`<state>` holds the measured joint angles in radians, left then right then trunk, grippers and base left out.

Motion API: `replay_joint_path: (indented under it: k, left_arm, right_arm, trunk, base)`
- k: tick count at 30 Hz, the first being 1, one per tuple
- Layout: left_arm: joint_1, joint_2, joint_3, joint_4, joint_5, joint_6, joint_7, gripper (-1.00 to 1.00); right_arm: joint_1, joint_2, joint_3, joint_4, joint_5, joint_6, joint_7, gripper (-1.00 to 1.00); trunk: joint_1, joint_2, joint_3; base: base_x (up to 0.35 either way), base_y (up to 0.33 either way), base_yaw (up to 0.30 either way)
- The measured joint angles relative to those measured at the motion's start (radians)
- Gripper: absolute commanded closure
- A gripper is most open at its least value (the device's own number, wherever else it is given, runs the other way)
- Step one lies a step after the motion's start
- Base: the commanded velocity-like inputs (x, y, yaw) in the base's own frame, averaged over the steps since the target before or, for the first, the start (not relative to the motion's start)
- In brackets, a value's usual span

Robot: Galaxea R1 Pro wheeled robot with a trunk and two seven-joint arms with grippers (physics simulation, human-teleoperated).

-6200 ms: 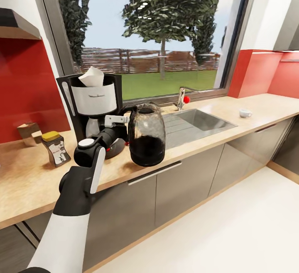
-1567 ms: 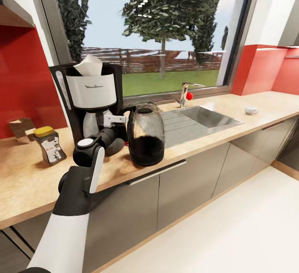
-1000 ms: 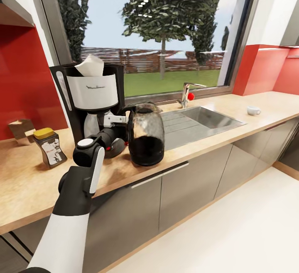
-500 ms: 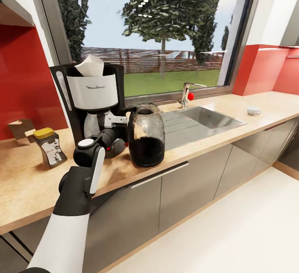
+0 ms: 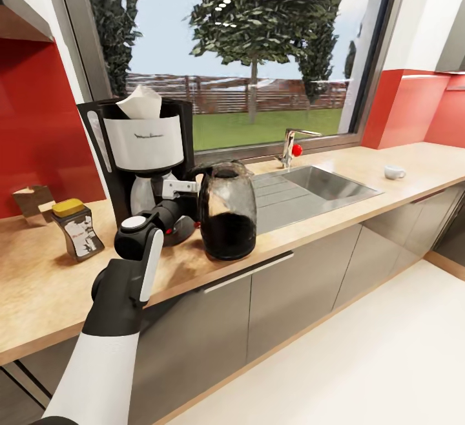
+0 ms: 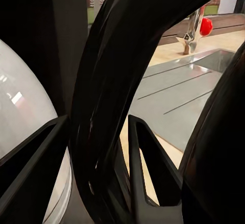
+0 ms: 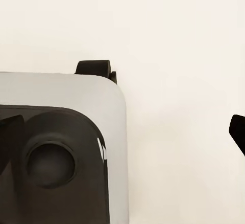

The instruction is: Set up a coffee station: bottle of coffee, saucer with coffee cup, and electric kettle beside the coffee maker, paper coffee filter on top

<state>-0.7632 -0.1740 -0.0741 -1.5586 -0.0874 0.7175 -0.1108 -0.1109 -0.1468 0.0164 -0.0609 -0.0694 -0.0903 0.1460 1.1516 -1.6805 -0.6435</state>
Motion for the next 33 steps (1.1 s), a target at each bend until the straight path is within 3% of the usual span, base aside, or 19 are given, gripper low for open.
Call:
replay_joint_path:
  k: [33]
  left_arm:
    - [0.003, 0.0, -0.002, 0.0, 0.003, -0.004, 0.002, 1.0]
  right_arm:
    - [-0.001, 0.001, 0.003, 0.001, 0.0, 0.0, -0.002, -1.0]
  trunk:
    - [0.0, 0.0, 0.0]
  base:
    - [-0.012, -0.08, 0.059]
